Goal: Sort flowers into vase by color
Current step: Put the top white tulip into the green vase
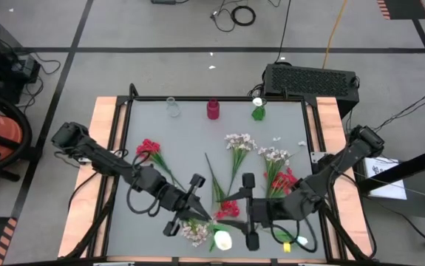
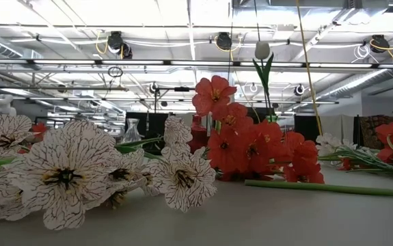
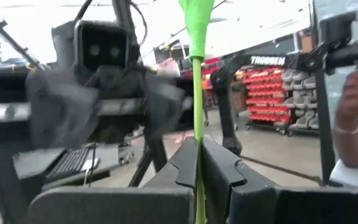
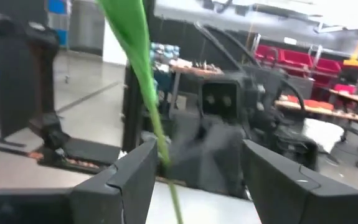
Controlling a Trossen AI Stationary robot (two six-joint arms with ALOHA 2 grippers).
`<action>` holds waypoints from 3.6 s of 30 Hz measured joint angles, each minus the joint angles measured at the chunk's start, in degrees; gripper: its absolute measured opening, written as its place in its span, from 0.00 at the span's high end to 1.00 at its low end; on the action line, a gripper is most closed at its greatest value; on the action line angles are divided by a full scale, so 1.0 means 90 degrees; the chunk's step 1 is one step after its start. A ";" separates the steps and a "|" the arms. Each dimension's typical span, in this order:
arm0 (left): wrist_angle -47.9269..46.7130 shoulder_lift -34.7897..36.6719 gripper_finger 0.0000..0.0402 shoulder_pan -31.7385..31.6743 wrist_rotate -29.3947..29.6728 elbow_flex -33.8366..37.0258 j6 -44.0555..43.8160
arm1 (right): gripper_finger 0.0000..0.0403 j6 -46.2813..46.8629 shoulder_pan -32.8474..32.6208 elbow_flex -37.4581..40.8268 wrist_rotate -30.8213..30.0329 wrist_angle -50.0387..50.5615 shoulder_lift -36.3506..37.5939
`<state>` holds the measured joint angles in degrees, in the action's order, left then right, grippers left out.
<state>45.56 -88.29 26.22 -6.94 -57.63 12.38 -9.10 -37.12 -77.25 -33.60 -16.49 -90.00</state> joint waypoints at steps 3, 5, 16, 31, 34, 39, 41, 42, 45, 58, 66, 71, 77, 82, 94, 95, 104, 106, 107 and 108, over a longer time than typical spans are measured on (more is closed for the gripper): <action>0.0024 0.0007 0.97 -0.0008 0.0013 0.0000 0.0002 | 0.45 0.0076 -0.0014 0.0000 0.0373 -0.0092 0.0003; 0.0021 0.0007 0.97 -0.0027 0.0027 0.0000 0.0006 | 0.45 0.0143 -0.0013 0.0000 0.0455 -0.0172 0.0000; 0.0026 -0.0067 0.97 -0.0170 0.0321 0.0000 0.0017 | 0.48 0.0534 0.0295 0.0000 0.0465 -0.0178 -0.0197; -0.0162 -0.0066 0.87 -0.0155 0.0364 0.0000 -0.0015 | 0.97 0.0601 0.0369 0.0000 0.0769 -0.0088 -0.0187; -0.0288 -0.0031 0.72 -0.0145 0.0546 0.0000 -0.0233 | 0.98 0.0743 0.0366 0.0000 0.0731 0.0056 -0.0088; -0.1235 0.0326 0.44 -0.0110 0.1738 0.0000 -0.0493 | 0.99 0.0720 0.0357 0.0000 -0.0003 0.1232 0.0542; -0.1770 0.0548 0.36 -0.0107 0.2480 0.0000 -0.0493 | 0.99 0.0585 0.0376 0.0000 -0.0628 0.1859 0.0945; -0.2115 0.0698 0.33 -0.0105 0.2888 0.0000 -0.0492 | 0.99 0.0548 0.0423 0.0000 -0.0961 0.2160 0.1172; -0.3160 0.1120 0.29 -0.0120 0.3971 0.0000 -0.0583 | 0.99 0.0585 0.0766 0.0000 -0.1532 0.2945 0.1951; -0.5079 0.1532 0.28 -0.0487 0.4558 0.0000 -0.1140 | 0.99 0.0760 0.3960 -0.0008 -0.1518 0.3772 0.3942; -0.5178 0.1427 0.28 -0.0961 0.4468 0.0000 -0.1174 | 0.99 0.1011 0.6563 0.0010 0.0500 0.4584 0.3271; -0.5355 0.1295 0.28 -0.1298 0.4213 0.0000 -0.1225 | 0.99 0.1268 0.7741 0.0195 0.1675 0.4466 0.2707; -0.5481 0.1198 0.28 -0.1554 0.3909 -0.0001 -0.1239 | 1.00 0.1582 0.8811 0.1078 0.2734 0.3433 0.2499; -0.5503 0.1195 0.28 -0.1613 0.3745 0.0002 -0.1207 | 1.00 0.1730 0.9166 0.1766 0.3123 0.2977 0.2497; -0.5818 0.1195 0.28 -0.1620 0.3619 0.0002 -0.1178 | 1.00 0.2011 0.9344 0.2863 0.3093 0.1611 0.2497; -0.5816 0.1195 0.28 -0.1620 0.3619 0.0002 -0.1178 | 1.00 0.2008 0.9339 0.2863 0.3108 0.1646 0.2497; -0.5796 0.1195 0.28 -0.1620 0.3619 0.0002 -0.1180 | 0.98 0.2081 0.9312 0.2863 0.3241 0.1991 0.2497; -0.5792 0.1195 0.28 -0.1620 0.3619 0.0002 -0.1180 | 0.95 0.2129 0.9308 0.2863 0.3251 0.2139 0.2497; -0.5792 0.1195 0.28 -0.1620 0.3619 0.0002 -0.1180 | 0.94 0.2166 0.9308 0.2863 0.3250 0.2230 0.2497; -0.5792 0.1195 0.28 -0.1620 0.3619 0.0002 -0.1180 | 0.92 0.2228 0.9308 0.2863 0.3249 0.2321 0.2497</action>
<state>-6.57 -77.54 11.64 25.63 -57.60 1.76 10.95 46.65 -51.48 -4.36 4.40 -67.53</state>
